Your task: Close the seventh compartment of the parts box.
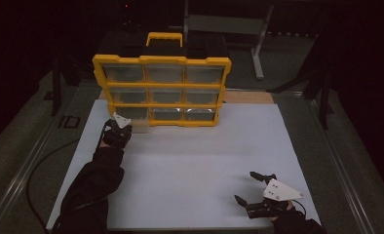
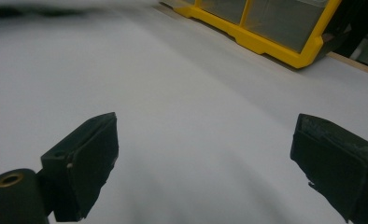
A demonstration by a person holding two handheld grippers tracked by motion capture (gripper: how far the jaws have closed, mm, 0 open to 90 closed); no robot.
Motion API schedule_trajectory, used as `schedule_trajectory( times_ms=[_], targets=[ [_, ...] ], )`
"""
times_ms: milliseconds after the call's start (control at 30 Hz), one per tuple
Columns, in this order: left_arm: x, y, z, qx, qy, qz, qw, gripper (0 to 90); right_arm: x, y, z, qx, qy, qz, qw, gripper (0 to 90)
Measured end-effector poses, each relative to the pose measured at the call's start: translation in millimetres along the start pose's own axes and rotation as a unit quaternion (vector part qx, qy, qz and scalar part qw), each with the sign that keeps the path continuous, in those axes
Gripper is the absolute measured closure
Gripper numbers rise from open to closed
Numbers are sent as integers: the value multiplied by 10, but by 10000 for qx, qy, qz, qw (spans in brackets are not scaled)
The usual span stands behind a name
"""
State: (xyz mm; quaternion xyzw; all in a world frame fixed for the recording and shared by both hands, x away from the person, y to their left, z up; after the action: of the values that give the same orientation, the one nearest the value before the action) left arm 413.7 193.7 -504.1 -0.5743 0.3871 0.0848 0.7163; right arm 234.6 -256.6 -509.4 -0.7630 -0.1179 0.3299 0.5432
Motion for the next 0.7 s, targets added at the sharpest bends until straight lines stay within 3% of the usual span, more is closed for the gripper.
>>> schedule_trajectory(
  times_ms=[700],
  targets=[
    [65, -71, 94, -48, -112, 46, 9999, 895, 2, 5, 0, -1, 10, 20, 10000, 78]
  ],
)
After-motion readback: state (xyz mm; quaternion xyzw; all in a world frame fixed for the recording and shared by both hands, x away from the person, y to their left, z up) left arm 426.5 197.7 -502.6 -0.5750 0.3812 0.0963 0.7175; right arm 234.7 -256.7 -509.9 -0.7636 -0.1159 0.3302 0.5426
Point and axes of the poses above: each handheld gripper's, and its own axes: x roughly forward along the jaws, y roughly out of its underside, z roughly to its left, the point moved 3 cm from there along x, roughly forward along the jaws, and after that the axes turned 12 degrees about y, right-handed, at the moved point
